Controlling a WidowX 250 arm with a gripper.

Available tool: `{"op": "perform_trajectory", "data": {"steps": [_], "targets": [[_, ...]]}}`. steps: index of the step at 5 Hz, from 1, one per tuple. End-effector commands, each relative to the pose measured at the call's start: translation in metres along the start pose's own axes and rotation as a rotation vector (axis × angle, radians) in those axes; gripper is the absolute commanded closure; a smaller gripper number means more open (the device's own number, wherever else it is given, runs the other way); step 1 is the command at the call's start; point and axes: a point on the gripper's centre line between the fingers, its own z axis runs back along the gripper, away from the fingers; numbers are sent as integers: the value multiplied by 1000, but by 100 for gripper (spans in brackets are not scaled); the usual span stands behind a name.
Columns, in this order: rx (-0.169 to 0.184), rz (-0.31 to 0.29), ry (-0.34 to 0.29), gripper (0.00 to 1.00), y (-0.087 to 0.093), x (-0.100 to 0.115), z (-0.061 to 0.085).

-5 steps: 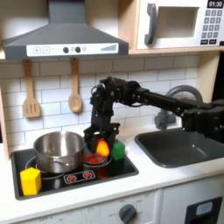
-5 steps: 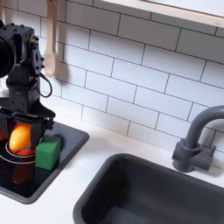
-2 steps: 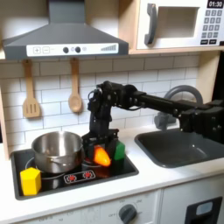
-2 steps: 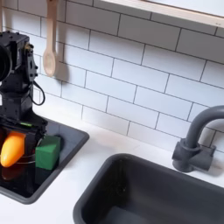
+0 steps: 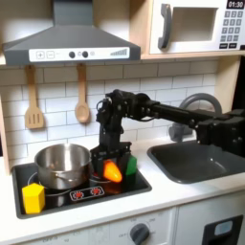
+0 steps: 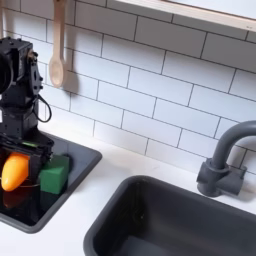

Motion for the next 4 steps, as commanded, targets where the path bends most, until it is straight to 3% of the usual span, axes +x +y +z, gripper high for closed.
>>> {"op": "perform_trajectory", "data": {"steps": [1,2,3,4], "targets": [[11,-37,-19,0,-6,0,12],[35,-52,-48,0,-10,0,23],[33,-65,-41,0,-17,1,22],[26,-80,-42,34,-19,1,17]]}}
